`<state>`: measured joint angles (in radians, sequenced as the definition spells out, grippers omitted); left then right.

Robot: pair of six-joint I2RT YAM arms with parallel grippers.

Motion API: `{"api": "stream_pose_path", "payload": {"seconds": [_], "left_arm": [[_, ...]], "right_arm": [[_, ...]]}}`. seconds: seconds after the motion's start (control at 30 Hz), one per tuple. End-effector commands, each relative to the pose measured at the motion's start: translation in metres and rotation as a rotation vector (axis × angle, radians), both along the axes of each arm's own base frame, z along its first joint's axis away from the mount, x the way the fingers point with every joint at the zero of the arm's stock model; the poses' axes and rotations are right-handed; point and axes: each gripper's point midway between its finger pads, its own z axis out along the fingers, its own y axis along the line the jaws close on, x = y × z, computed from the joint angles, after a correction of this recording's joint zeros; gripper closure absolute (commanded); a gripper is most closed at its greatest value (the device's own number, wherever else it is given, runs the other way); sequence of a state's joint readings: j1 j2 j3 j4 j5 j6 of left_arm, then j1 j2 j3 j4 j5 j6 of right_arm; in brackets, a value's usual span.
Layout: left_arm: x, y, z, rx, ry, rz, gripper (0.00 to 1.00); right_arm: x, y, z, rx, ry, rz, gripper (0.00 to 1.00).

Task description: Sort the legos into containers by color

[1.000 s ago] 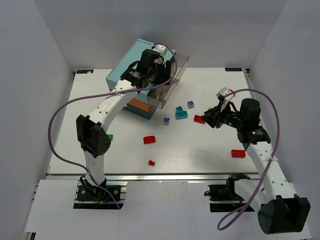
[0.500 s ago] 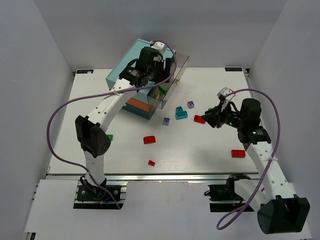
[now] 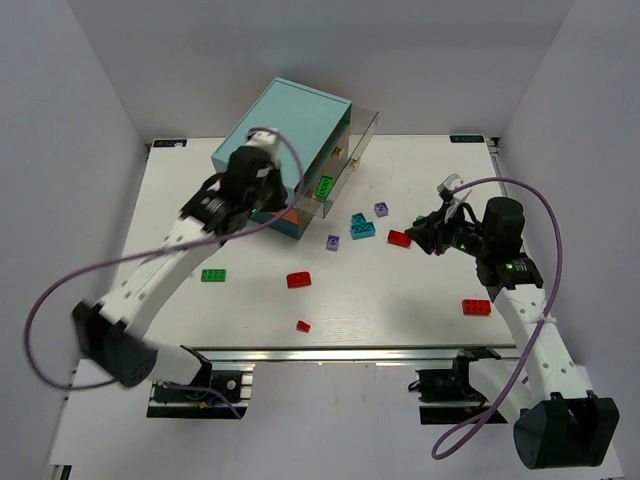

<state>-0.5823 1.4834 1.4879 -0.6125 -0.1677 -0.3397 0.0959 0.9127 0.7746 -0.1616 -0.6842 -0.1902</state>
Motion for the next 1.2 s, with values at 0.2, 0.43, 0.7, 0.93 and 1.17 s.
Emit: {"api": "stream_pose_path", "payload": {"seconds": [0.2, 0.43, 0.7, 0.93, 1.17], "left_arm": [[-0.092, 0.125, -0.008, -0.068, -0.009, 0.456, 0.14], [-0.109, 0.167, -0.069, -0.068, 0.118, 0.725, 0.02], [-0.082, 0.176, -0.14, -0.229, 0.34, 0.848, 0.14], [-0.077, 0.194, -0.185, -0.354, 0.492, 0.992, 0.29], [-0.07, 0.213, -0.202, -0.394, 0.528, 1.092, 0.17]], "right_arm": [[0.007, -0.007, 0.008, -0.005, -0.044, -0.049, 0.6], [0.007, -0.011, 0.013, 0.004, -0.056, -0.062, 0.6], [0.009, -0.015, 0.014, 0.007, -0.057, -0.077, 0.59], [0.009, -0.017, 0.015, 0.008, -0.061, -0.08, 0.6], [0.009, -0.016, 0.013, 0.006, -0.056, -0.077, 0.59]]}}
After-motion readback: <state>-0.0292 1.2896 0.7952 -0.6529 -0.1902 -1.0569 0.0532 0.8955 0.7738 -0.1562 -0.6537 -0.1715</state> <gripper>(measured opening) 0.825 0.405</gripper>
